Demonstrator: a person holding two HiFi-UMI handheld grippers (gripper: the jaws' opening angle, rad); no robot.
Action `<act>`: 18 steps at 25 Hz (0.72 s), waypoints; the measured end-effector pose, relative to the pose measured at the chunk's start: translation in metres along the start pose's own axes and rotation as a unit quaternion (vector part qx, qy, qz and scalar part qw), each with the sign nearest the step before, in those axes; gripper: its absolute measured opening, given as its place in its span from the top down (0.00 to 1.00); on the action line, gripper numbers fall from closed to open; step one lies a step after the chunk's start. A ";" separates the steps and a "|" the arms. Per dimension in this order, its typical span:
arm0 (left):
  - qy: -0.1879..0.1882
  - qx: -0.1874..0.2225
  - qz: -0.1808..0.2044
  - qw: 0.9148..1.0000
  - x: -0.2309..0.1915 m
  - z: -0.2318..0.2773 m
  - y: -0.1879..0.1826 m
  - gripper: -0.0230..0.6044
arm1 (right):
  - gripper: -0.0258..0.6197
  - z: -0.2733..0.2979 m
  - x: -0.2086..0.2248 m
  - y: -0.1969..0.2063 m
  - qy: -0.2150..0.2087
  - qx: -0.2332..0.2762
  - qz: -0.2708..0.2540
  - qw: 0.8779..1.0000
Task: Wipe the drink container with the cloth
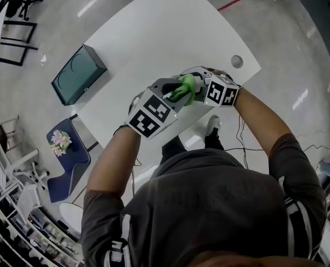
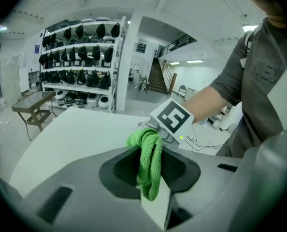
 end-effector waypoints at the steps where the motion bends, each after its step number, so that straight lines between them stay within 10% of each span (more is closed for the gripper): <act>1: -0.005 -0.002 0.002 1.000 -0.006 0.000 -0.003 0.82 | 0.52 0.000 0.000 0.000 0.000 -0.001 -0.002 1.000; 18: -0.033 0.021 -0.149 0.988 -0.067 -0.016 0.069 0.82 | 0.52 -0.002 0.001 0.001 -0.001 -0.005 -0.001 1.000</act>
Point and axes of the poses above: the fingertips, and each gripper's own axes: z forward along the fingers, x to its right, y out of its underside, the point moved 3 cm from there along -z, backward along the fingers, and after that the axes turned 9 degrees about -x, right-handed, at the moved point
